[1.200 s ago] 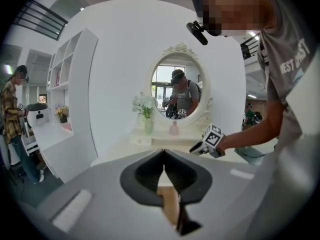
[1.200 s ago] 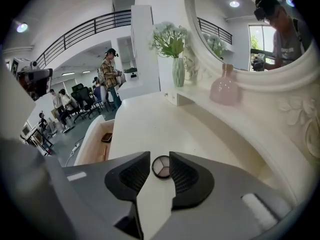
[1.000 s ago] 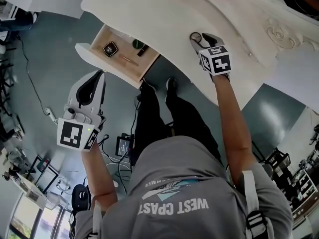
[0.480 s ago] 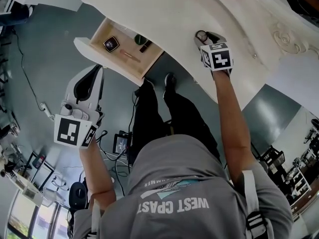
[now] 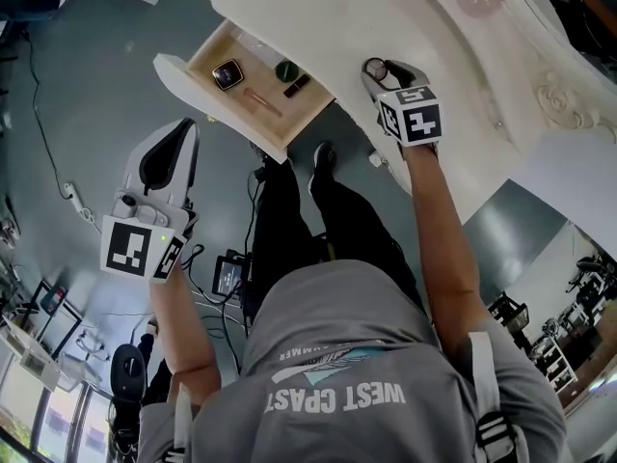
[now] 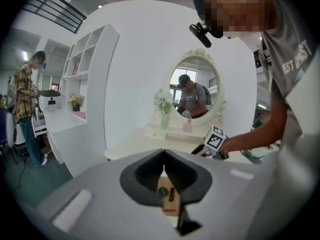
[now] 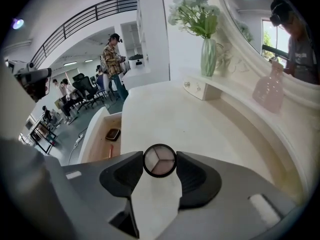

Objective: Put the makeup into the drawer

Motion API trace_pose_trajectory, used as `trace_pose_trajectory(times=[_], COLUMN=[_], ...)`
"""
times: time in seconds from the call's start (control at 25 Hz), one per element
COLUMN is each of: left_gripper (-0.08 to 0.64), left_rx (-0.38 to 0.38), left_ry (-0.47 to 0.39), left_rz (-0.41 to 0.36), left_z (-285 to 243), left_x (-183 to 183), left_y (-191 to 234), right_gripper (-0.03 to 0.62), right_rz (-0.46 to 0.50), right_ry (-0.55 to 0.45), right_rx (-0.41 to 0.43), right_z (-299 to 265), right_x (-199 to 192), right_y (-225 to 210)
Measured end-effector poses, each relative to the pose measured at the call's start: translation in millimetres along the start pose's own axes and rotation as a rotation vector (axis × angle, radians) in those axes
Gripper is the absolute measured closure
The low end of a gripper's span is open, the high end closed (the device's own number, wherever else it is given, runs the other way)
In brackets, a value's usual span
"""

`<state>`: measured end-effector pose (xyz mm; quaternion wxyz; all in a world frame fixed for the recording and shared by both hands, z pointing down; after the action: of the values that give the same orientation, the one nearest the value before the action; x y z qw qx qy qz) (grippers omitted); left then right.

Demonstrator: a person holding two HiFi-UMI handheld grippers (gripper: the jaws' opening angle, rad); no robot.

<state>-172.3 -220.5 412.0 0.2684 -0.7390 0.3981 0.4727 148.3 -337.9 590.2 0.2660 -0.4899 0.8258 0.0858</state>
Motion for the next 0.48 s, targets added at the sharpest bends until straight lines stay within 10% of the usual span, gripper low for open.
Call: trace_pose_trajectory(times=[0.48], left_gripper=[0.557], left_rx=[0.095], left_ry=[-0.001], left_rz=[0.074], left_z=[43.3], left_x=[-37.2], left_y=[37.5], right_gripper=[0.377], right_rz=[0.157], right_ry=[0.011], right_rx=[0.130], right_z=[-36.4], right_x=[40.2], right_y=[104.2])
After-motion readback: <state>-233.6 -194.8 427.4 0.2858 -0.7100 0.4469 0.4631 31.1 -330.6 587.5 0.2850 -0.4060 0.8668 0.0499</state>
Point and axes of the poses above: the fingertips, and each gripper's own axes: z backward along the fingers, y to its left, x out of its top, the point moved 6 cm from there along z, backward along the fingers, and after that the axes turned 8 degrees about -z, right-handed, at the moved point
